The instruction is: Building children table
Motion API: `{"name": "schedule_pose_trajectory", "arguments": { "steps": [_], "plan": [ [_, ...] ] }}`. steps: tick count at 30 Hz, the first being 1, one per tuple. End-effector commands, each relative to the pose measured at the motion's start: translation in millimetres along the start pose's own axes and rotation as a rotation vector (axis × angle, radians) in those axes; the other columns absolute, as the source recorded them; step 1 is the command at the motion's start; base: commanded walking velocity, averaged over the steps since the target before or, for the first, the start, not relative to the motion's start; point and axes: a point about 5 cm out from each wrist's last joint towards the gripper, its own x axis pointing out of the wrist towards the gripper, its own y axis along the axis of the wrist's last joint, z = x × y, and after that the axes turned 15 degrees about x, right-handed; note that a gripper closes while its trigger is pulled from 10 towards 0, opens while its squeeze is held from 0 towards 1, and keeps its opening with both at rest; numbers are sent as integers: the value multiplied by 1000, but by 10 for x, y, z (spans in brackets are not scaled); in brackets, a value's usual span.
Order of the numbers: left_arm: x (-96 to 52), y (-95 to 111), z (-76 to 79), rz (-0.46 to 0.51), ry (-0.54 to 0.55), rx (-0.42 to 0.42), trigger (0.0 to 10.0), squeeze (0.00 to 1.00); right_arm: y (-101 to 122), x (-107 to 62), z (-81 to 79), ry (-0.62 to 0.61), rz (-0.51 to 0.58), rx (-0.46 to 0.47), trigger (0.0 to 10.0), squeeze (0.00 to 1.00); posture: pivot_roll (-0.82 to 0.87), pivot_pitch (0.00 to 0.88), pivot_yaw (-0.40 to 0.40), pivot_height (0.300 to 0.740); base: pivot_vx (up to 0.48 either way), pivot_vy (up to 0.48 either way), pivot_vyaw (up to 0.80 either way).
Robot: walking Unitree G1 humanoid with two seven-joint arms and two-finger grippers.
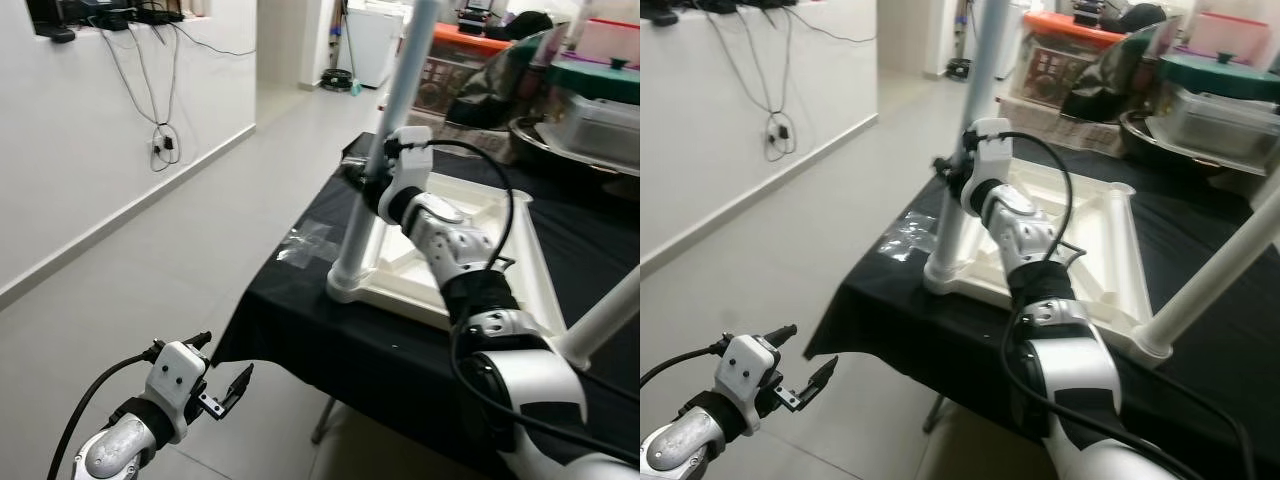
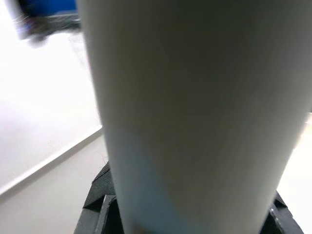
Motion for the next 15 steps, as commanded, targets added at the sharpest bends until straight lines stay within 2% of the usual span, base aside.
{"name": "schedule_pose_trajectory", "arguments": {
  "steps": [1, 2, 3, 4, 5, 6, 7, 8, 9, 10, 11, 12, 13, 14, 15],
  "plan": [
    [-7, -7, 20, -4, -10, 8, 10000, 0, -175, -34, 330, -197, -52, 78, 0, 0, 57, 0, -143, 740, 0, 0, 0],
    [-13, -9, 18, -6, -10, 9, 10000, 0, -288, -96, 256, -224, -52, 131, 0, 0, 59, 0, -139, 740, 0, 0, 0],
    [-17, -10, 16, -8, -12, 10, 10000, 0, -387, -185, 110, -208, -42, 160, 10000, 0, 57, 0, -134, 740, 0, 0, 0],
    [-18, -11, 14, -9, -13, 10, 10000, 0, -436, -246, 15, -174, -40, 175, 10000, 0, 57, 0, -134, 740, 0, 0, 0],
    [-15, -9, 17, -8, -17, 11, 10000, 0, -435, -296, -173, -42, -39, 171, 10000, 0, 54, 0, -128, 740, 0, 0, 0],
    [-11, -8, 19, -8, -20, 11, 10000, 0, -404, -325, -285, 48, -26, 168, 10000, 0, 54, 0, -128, 740, 0, 0, 0],
    [-11, -8, 19, -8, -20, 11, 10000, 0, -404, -325, -285, 48, -26, 168, 10000, 0, 54, 0, -128, 740, 0, 0, 0],
    [-5, -7, 21, -7, -23, 13, 10000, 0, -340, -307, -329, 117, -12, 156, 10000, 694, 47, 0, -126, 740, 0, 0, 0],
    [-1, -8, 22, -7, -24, 14, 10000, 0, -288, -281, -353, 169, -8, 157, 10000, 1000, 47, 0, -127, 740, 0, 0, 0],
    [-1, -8, 22, -7, -24, 14, 10000, 0, -288, -281, -353, 169, -8, 157, 10000, 1000, 47, 0, -127, 740, 0, 0, 0],
    [5, -10, 19, -7, -24, 14, 10000, 0, -240, -236, -389, 235, -30, 161, 10000, 1000, 48, 0, -130, 740, 0, 0, 0],
    [13, -13, 11, -7, -22, 14, 10000, 0, -152, -171, -408, 318, -41, 135, 10000, 24, 46, 0, -131, 740, 0, 0, 0],
    [13, -13, 11, -7, -22, 14, 10000, 0, -152, -171, -408, 318, -41, 135, 10000, 24, 46, 0, -131, 740, 0, 0, 0],
    [19, -14, 8, -6, -20, 14, 10000, 0, -82, -146, -436, 462, -86, 138, 10000, 0, 48, 0, -134, 740, 0, 0, 0],
    [24, -14, 7, -6, -18, 14, 10000, 0, -8, -136, -435, 574, -93, 98, 10000, 0, 50, 0, -135, 740, 0, 0, 0]
  ]
}}
